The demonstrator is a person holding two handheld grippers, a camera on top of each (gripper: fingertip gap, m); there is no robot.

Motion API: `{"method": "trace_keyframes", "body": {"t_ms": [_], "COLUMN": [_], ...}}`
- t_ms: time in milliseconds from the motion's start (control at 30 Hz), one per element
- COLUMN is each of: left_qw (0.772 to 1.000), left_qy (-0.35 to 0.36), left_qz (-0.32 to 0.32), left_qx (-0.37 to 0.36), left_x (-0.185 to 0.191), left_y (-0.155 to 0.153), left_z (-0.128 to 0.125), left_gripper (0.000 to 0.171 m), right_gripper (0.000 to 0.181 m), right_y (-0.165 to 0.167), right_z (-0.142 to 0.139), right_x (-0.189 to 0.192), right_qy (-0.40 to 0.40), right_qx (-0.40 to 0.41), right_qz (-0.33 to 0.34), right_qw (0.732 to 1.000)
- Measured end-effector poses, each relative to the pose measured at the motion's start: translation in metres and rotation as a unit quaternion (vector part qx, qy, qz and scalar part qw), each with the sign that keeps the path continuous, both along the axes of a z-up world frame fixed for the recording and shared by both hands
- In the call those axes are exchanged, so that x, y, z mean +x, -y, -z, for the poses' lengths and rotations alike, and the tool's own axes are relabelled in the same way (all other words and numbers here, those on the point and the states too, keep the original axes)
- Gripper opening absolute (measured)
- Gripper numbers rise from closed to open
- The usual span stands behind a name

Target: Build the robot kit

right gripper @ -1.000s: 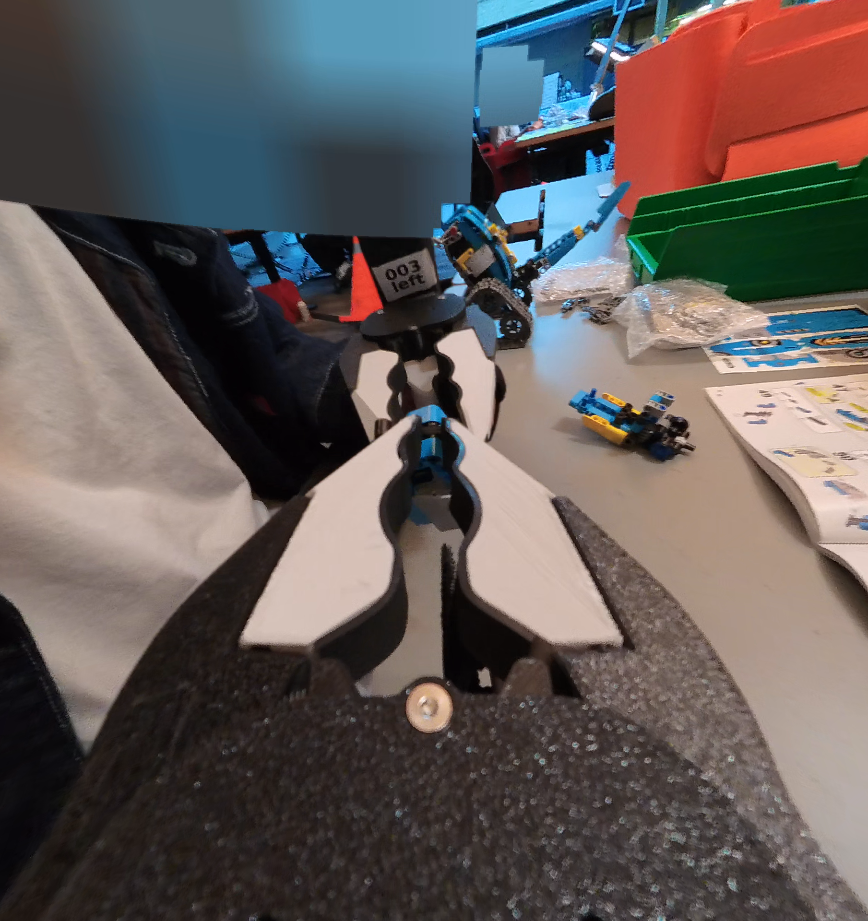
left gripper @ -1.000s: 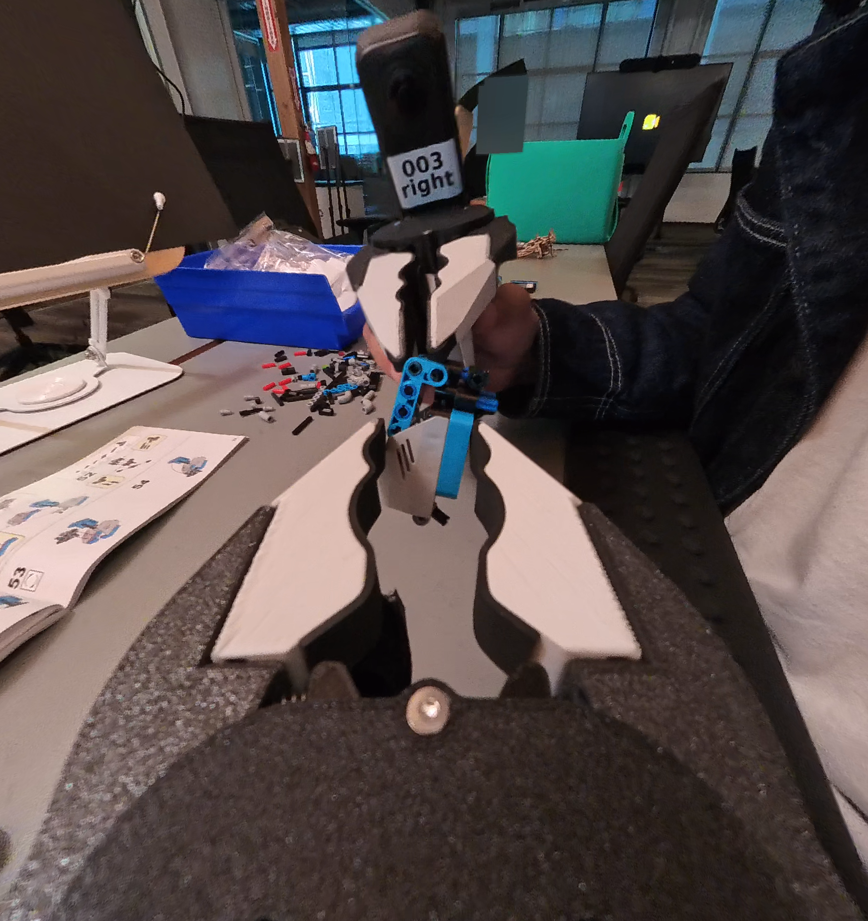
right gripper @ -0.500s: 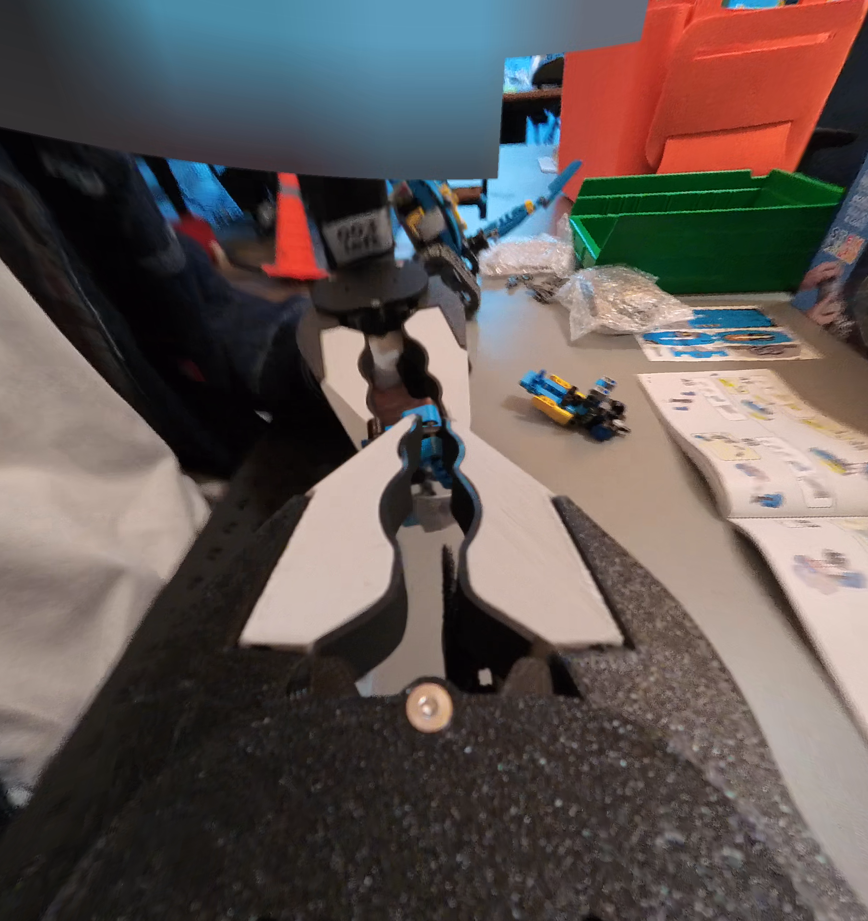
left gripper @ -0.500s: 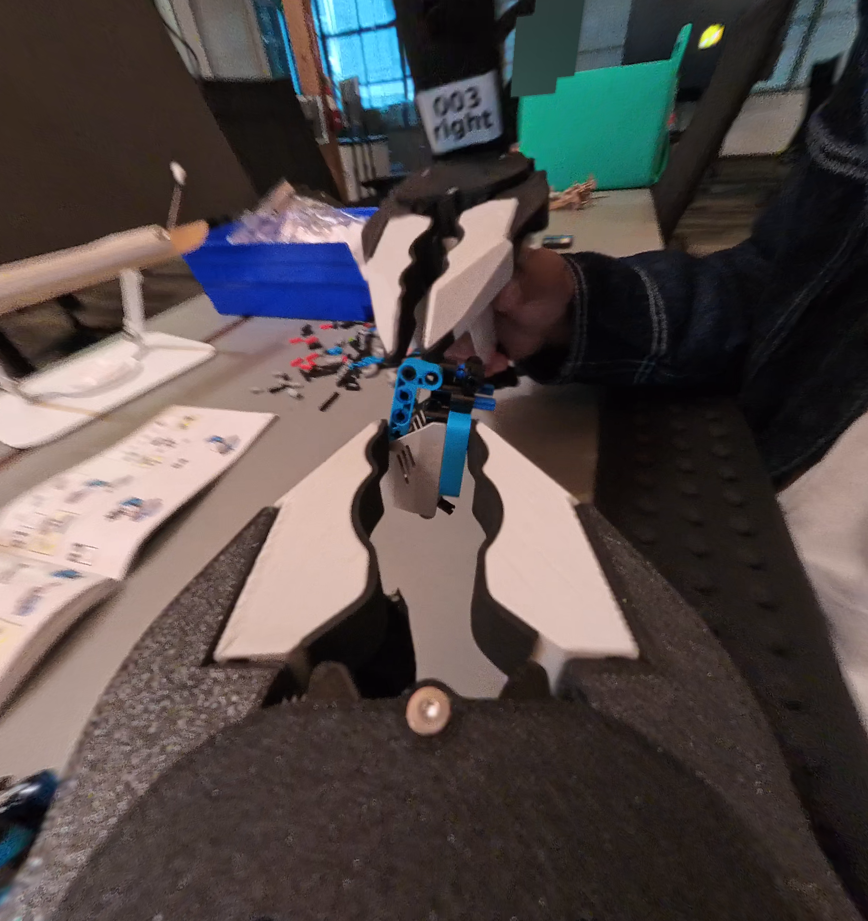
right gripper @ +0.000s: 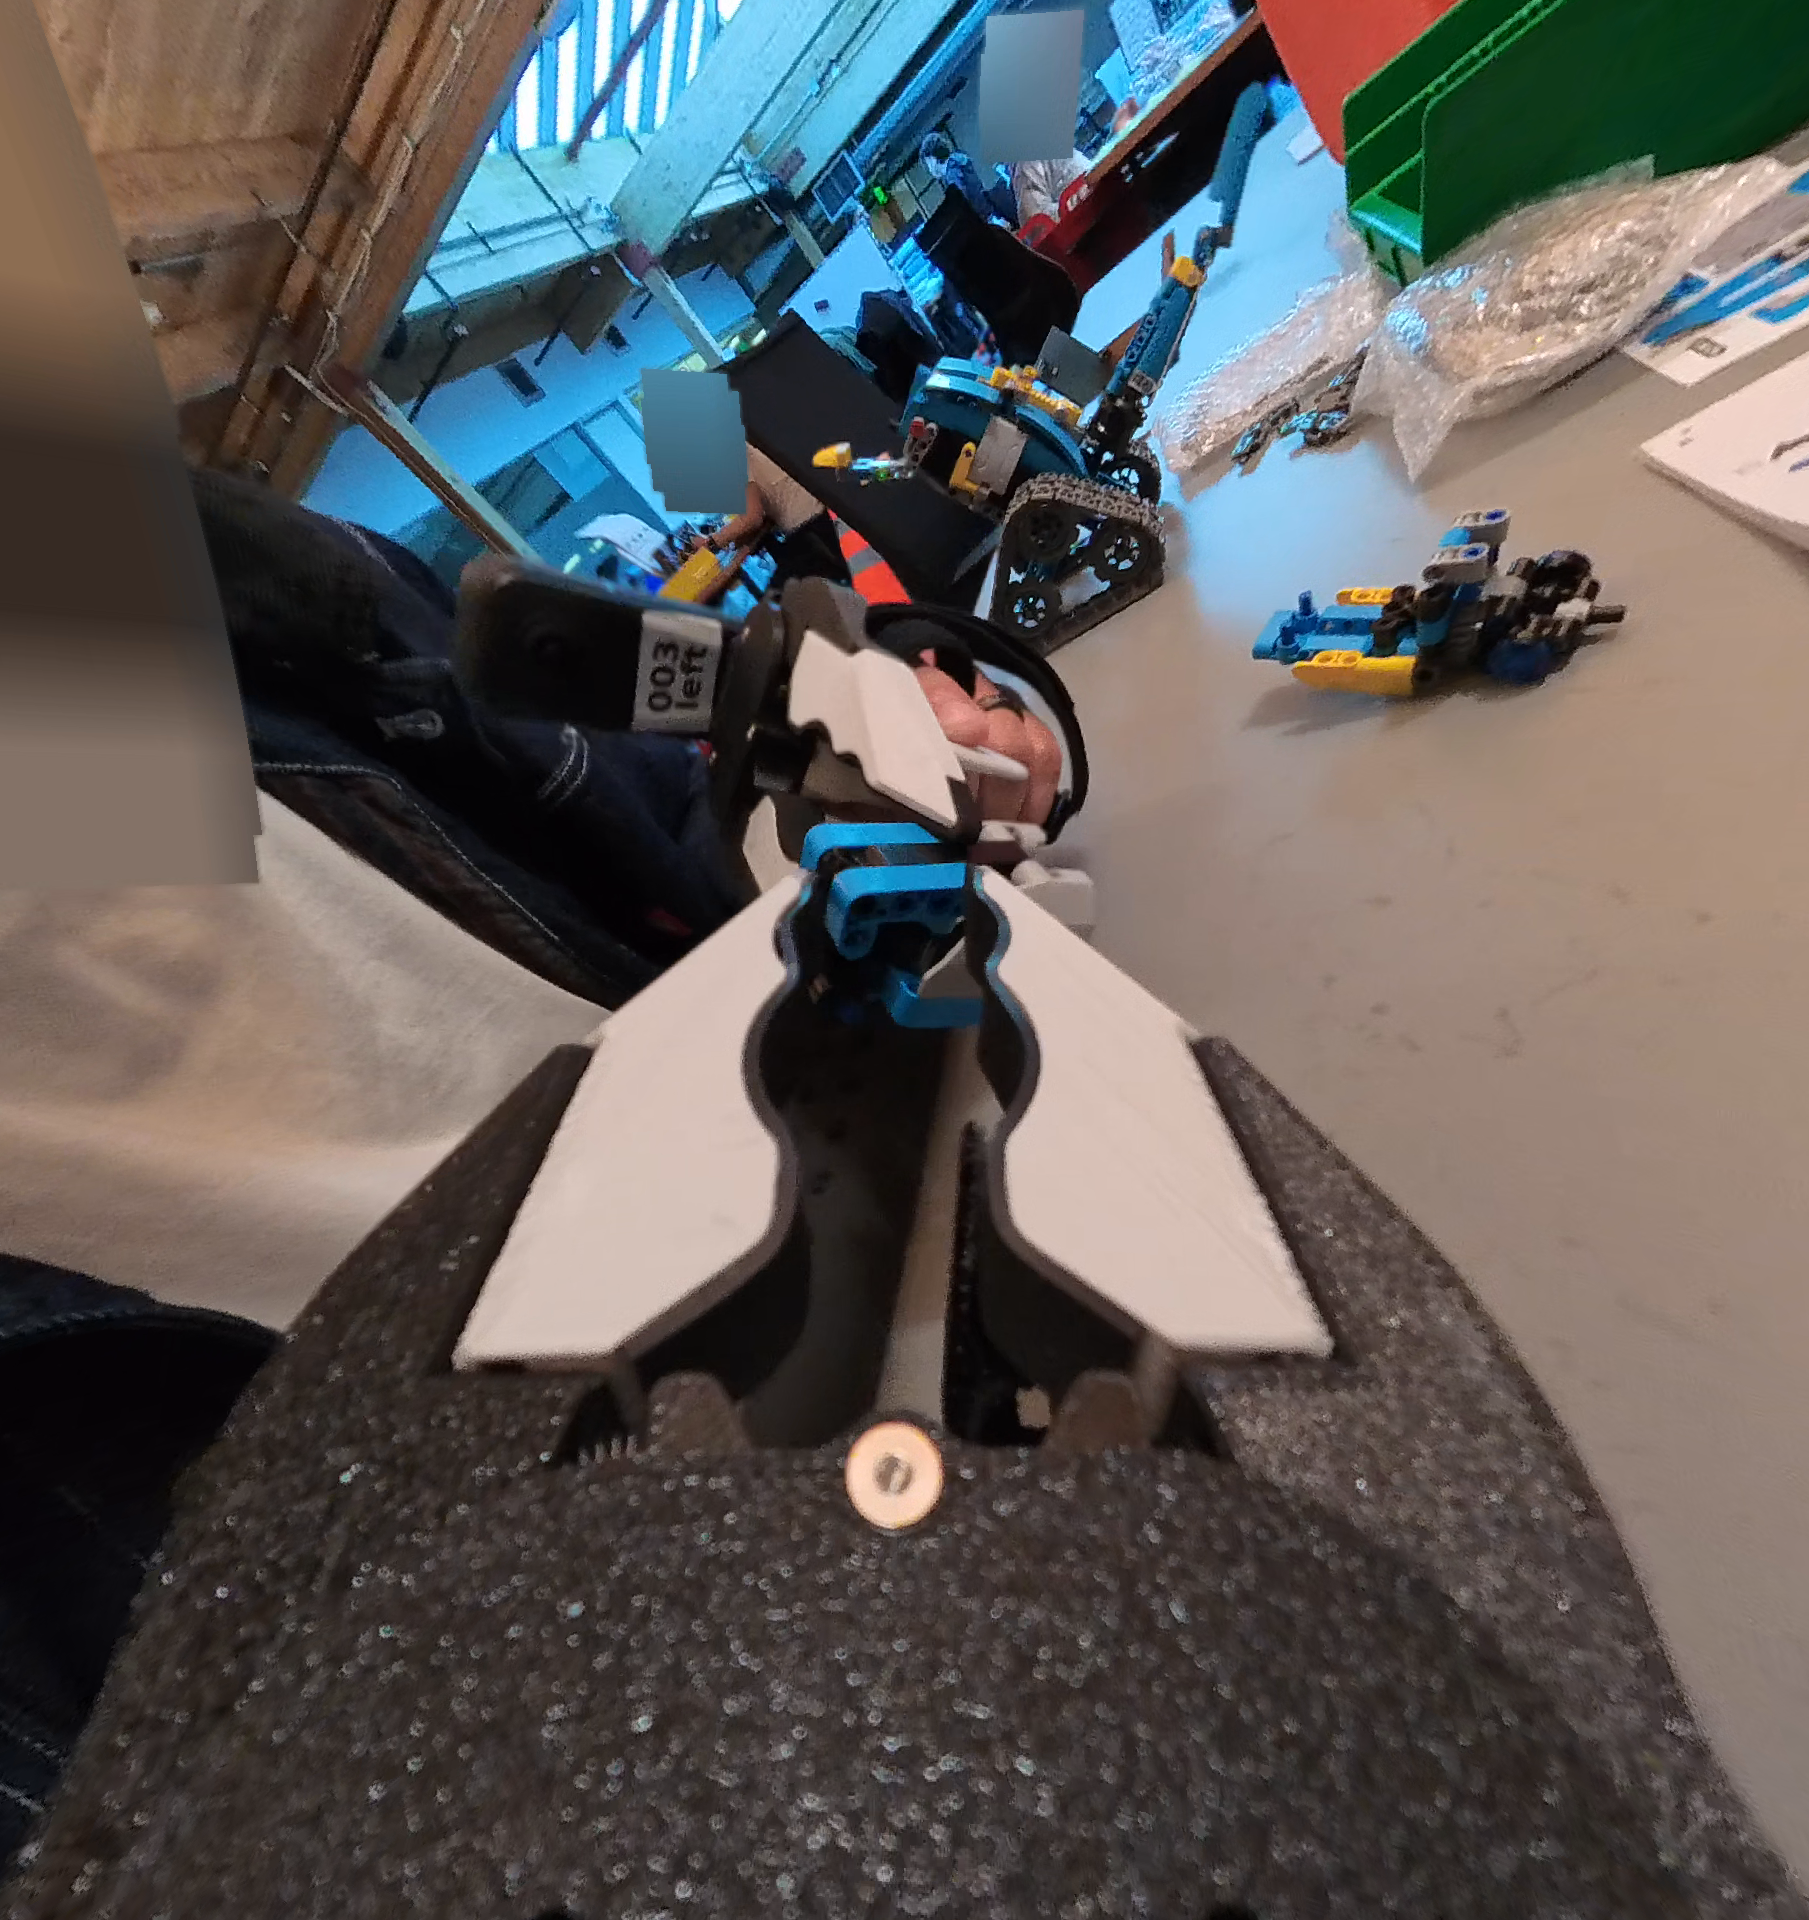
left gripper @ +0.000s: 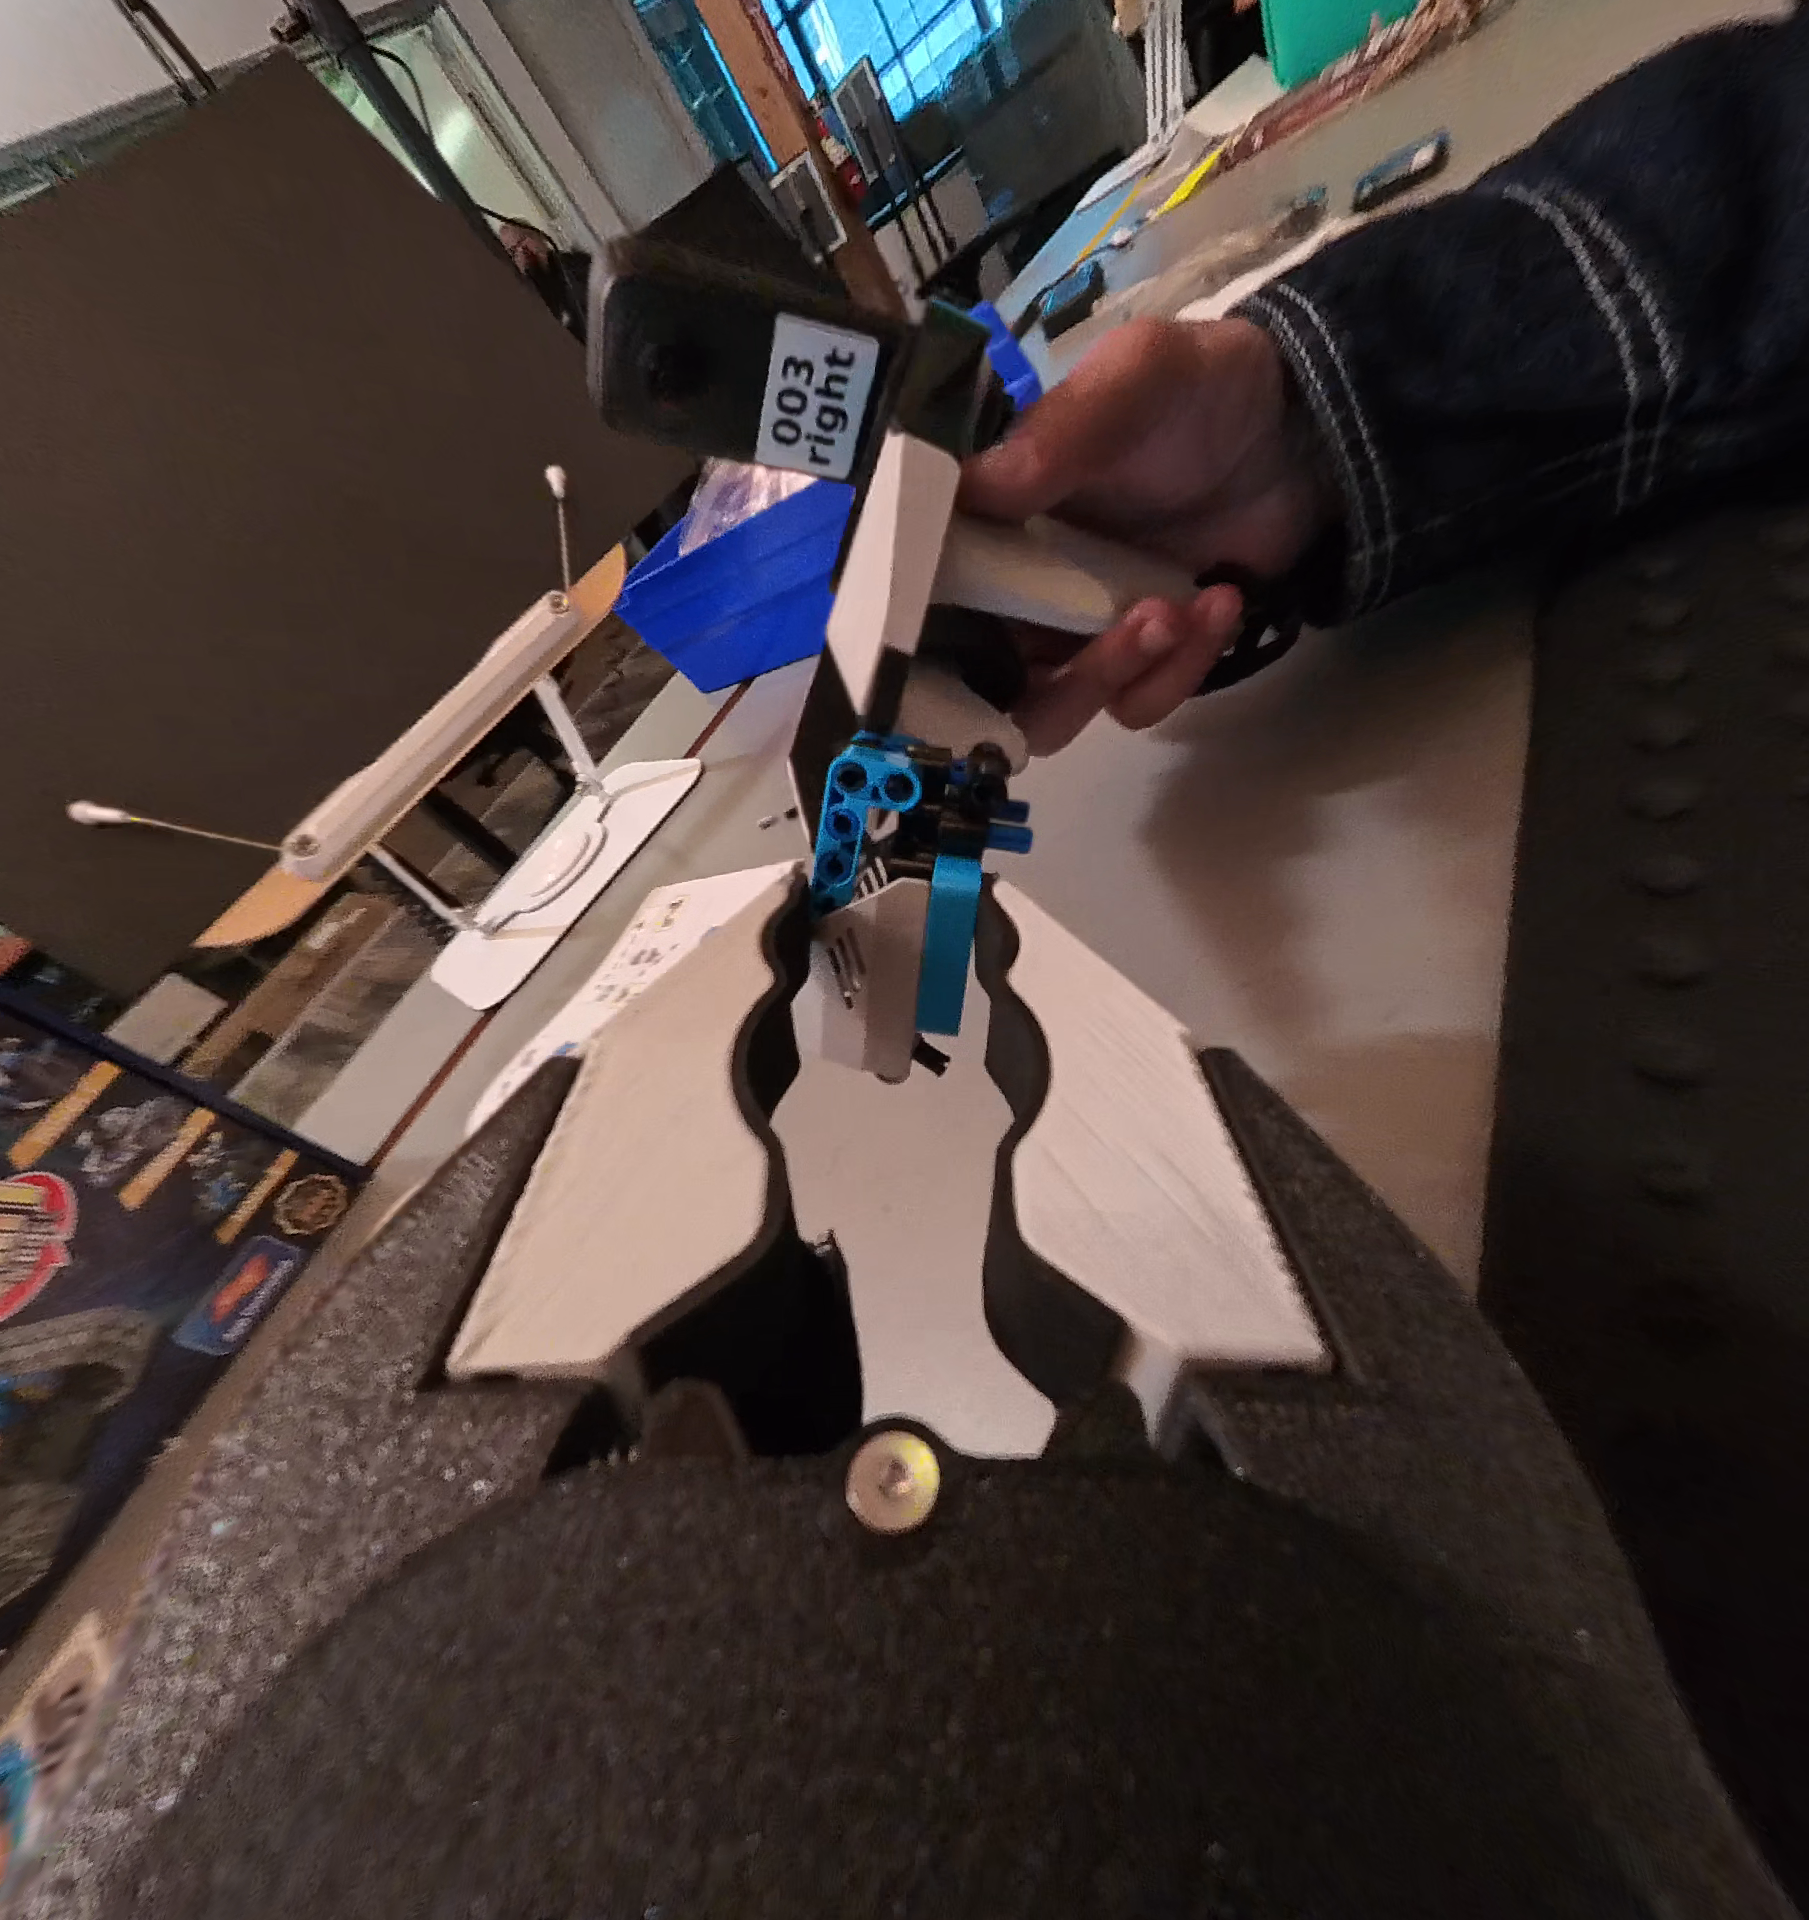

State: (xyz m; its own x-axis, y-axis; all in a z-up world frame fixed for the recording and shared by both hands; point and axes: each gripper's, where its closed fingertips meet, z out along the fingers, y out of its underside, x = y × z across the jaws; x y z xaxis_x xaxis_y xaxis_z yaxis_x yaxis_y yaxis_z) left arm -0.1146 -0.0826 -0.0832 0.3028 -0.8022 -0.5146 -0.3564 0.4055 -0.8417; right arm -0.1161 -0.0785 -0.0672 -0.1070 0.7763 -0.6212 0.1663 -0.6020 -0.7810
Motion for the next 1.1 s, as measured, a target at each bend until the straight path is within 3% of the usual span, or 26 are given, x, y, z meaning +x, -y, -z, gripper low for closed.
{"method": "trace_keyframes", "body": {"t_ms": [167,233,300,567,667,733,933,1100], "left_qw": [0.998,0.999,0.999,0.995,0.99,0.985,0.973,0.964], "left_qy": [-0.036,-0.029,-0.038,-0.004,0.007,0.004,0.008,0.007], "left_qz": [-0.019,-0.011,-0.008,0.024,0.04,0.046,0.064,0.075], "left_qx": [0.037,0.012,-0.017,-0.094,-0.134,-0.165,-0.222,-0.254], "left_x": [0.001,0.001,0.003,0.004,0.005,0.005,0.006,0.006], "left_y": [-0.002,-0.001,0.0,0.006,0.008,0.008,0.012,0.014], "left_z": [0.007,0.007,0.013,0.009,0.011,0.016,0.021,0.025], "left_gripper": [0.031,0.031,0.03,0.03,0.03,0.03,0.03,0.03], "right_gripper": [0.026,0.026,0.005,0.004,0.007,0.032,0.028,0.028], "right_y": [-0.001,0.001,0.007,0.01,0.013,0.019,0.018,0.019], "right_z": [0.006,0.007,0.002,-0.003,-0.001,0.003,0.013,0.016], "right_x": [0.0,0.0,-0.001,-0.003,-0.002,-0.001,0.0,-0.001], "right_qy": [0.013,0.018,0.005,-0.003,0.015,0.038,0.094,0.1], "right_qx": [-0.009,0.019,0.032,0.089,0.151,0.183,0.316,0.316], "right_qz": [0.0,0.002,-0.011,-0.004,0.0,-0.015,0.012,0.006], "right_qw": [1.0,1.0,0.999,0.996,0.988,0.982,0.944,0.943]}}
